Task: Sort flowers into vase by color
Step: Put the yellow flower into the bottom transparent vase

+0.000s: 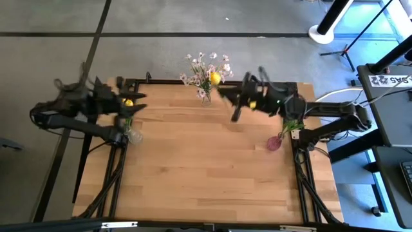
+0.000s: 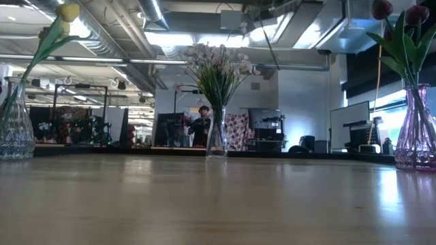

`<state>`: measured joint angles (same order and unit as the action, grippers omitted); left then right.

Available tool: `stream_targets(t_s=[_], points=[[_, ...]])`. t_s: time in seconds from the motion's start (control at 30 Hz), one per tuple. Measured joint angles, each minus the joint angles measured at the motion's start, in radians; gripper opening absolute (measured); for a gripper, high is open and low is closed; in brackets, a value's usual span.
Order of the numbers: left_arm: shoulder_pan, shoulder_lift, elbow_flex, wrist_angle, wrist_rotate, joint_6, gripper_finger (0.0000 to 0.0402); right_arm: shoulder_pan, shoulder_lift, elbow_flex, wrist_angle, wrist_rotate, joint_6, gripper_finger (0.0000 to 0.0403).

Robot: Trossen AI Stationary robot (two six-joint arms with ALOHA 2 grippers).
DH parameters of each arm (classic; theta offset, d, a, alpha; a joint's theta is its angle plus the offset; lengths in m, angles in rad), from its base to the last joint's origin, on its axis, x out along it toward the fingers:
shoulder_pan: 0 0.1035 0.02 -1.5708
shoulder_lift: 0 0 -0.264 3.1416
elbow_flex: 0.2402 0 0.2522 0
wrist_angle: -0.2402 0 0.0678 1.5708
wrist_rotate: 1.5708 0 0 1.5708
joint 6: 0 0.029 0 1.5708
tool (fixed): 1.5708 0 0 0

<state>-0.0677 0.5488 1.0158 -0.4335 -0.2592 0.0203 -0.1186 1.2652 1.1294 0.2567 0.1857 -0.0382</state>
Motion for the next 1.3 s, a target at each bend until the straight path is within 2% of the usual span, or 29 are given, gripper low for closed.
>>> stream_targets(t_s=[0.1,0.27,0.4,0.53,0.7,0.87,1.07,1.3], points=[[0.0,0.104,-0.018,0.129,-0.013,0.024,0.0178,0.062,0.047,-0.001,0.063,-0.055,-0.062,0.0003],[0.0,0.241,-0.067,0.318,-0.021,0.118,0.0211,0.12,0.152,-0.001,0.268,-0.131,-0.128,0.0003],[0.0,0.315,-0.128,0.508,-0.014,0.172,0.0215,0.141,0.226,-0.001,0.413,-0.157,-0.204,0.0004],[0.0,0.348,-0.163,0.637,0.032,0.19,0.021,0.145,0.269,-0.001,0.479,-0.117,-0.241,0.0004],[0.015,0.397,-0.185,0.774,0.078,0.148,0.0209,0.129,0.294,0.0,0.526,-0.179,-0.257,0.0004],[0.051,0.495,-0.196,0.897,0.162,0.089,0.0209,0.124,0.328,0.0,0.573,-0.179,-0.256,0.0005],[0.067,0.578,-0.196,1.008,0.176,0.079,0.0208,0.124,0.338,0.0,0.559,-0.177,-0.256,0.0005],[0.094,0.592,-0.196,1.067,0.172,0.043,0.0203,0.124,0.337,0.0,0.538,-0.176,-0.255,0.0005]])
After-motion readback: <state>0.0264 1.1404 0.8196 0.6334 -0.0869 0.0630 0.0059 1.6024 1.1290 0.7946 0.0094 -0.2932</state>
